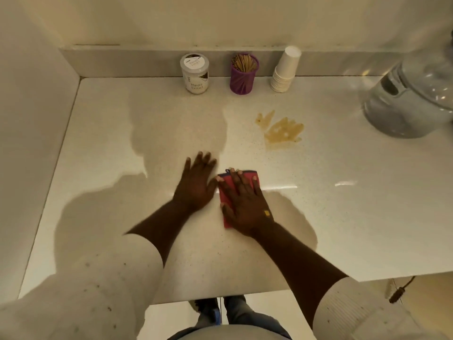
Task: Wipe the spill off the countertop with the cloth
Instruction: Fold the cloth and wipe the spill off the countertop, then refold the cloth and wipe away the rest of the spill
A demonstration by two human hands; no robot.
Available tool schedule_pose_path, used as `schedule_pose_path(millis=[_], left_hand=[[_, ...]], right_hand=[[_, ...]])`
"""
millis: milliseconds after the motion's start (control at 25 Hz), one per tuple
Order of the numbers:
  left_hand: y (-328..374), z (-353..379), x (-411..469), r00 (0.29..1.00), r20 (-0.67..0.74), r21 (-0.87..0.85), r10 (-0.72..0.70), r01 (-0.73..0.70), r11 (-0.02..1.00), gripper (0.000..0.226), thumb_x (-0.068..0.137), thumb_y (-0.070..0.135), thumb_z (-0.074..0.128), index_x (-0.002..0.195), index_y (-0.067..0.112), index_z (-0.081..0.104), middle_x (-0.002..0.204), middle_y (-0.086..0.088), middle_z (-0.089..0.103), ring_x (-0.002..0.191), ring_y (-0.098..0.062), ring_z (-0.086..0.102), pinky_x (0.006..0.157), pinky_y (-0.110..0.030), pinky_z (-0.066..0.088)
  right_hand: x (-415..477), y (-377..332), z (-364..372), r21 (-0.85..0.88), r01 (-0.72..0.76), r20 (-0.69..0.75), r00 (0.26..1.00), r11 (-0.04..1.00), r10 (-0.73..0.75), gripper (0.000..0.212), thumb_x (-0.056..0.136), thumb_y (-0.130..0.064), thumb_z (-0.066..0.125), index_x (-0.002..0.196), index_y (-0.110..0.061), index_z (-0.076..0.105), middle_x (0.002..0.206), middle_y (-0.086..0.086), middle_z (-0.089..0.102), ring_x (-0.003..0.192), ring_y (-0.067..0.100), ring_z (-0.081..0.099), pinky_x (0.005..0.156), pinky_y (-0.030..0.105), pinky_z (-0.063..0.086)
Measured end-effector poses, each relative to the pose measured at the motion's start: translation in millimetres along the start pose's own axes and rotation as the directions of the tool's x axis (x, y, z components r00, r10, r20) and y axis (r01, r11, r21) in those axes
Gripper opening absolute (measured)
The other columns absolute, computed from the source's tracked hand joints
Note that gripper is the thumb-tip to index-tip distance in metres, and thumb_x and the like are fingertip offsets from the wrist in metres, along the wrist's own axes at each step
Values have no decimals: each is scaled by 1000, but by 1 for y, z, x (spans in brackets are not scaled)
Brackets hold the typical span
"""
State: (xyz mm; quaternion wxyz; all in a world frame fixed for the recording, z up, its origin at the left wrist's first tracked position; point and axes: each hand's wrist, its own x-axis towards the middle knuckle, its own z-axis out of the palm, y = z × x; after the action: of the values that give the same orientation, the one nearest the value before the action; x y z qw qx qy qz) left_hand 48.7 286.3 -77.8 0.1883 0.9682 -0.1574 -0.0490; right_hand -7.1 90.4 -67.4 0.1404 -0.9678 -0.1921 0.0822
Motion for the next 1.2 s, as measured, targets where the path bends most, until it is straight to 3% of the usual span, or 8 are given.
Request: schedule_pose_path(millis=[160, 360, 480, 560, 640, 720, 960, 1200], left_hand=[[18, 5, -6, 1000, -17, 1, 22, -22, 1000, 62, 99, 52, 36, 144, 13, 51, 161, -9, 36, 156, -24, 12, 124, -45, -8], [33, -7, 8, 997, 28, 46, 67, -68, 997, 57, 91, 53, 45, 132, 16, 61, 165, -10, 27, 157, -26, 1, 124, -50, -11], [37, -11, 12, 998, 46, 43, 48, -50, 998, 47, 90, 48, 53, 124, 17, 66, 164, -10, 28, 156, -27, -1, 121, -48, -14], [43, -13, 15, 998, 57, 9, 8, -8, 1000, 40, 90, 40, 59, 119, 15, 68, 162, -9, 33, 156, -27, 0, 120, -46, -17], [48, -13, 13, 998, 58, -45, -19, 21, 999, 34, 90, 34, 62, 116, 13, 68, 158, -9, 40, 156, -26, 4, 120, -47, -16], [47, -15, 14, 997, 58, -107, -43, 49, 993, 30, 90, 30, 62, 113, 12, 67, 154, -8, 45, 156, -25, 8, 121, -48, -15], [55, -48, 21, 999, -31, -131, -29, 25, 991, 25, 88, 32, 67, 105, 14, 66, 143, -4, 55, 154, -22, 18, 121, -53, -10], [77, -101, 41, 976, -217, -168, 20, -57, 984, 20, 83, 26, 69, 99, 14, 68, 131, 1, 65, 148, -20, 33, 123, -55, -4]], right_hand=[[-10, 24, -13, 166, -92, -177, 977, 982, 122, 63, 103, -39, 33, 159, -12, 30, 164, 13, 34, 154, 30, 26, 126, 52, 14], [7, 45, -43, 11, -90, -46, 995, 996, 91, 61, 96, -34, 50, 154, -18, 41, 147, 9, 56, 141, 28, 44, 119, 46, 22], [19, 43, -52, -35, -146, 24, 989, 989, 147, 60, 92, -32, 59, 149, -18, 47, 142, 10, 57, 134, 31, 48, 111, 47, 29], [26, 40, -55, -59, -161, 64, 984, 985, 164, 47, 90, -36, 58, 134, -20, 59, 128, 9, 62, 123, 32, 55, 104, 46, 34], [30, 38, -56, -13, -174, 74, 982, 985, 174, 33, 87, -37, 60, 115, -20, 66, 111, 6, 61, 108, 30, 60, 98, 43, 37], [35, 37, -59, 63, -198, 71, 978, 978, 194, 27, 85, -35, 65, 107, -19, 65, 108, 6, 58, 102, 31, 61, 93, 40, 38], [35, 33, -96, 118, -165, -38, 985, 979, 171, 18, 81, -27, 67, 99, -25, 66, 99, 0, 68, 94, 28, 65, 94, 40, 41], [44, 31, -156, 111, -77, -287, 952, 991, 106, 18, 76, -35, 58, 89, -24, 66, 86, -2, 71, 81, 26, 65, 83, 39, 40]])
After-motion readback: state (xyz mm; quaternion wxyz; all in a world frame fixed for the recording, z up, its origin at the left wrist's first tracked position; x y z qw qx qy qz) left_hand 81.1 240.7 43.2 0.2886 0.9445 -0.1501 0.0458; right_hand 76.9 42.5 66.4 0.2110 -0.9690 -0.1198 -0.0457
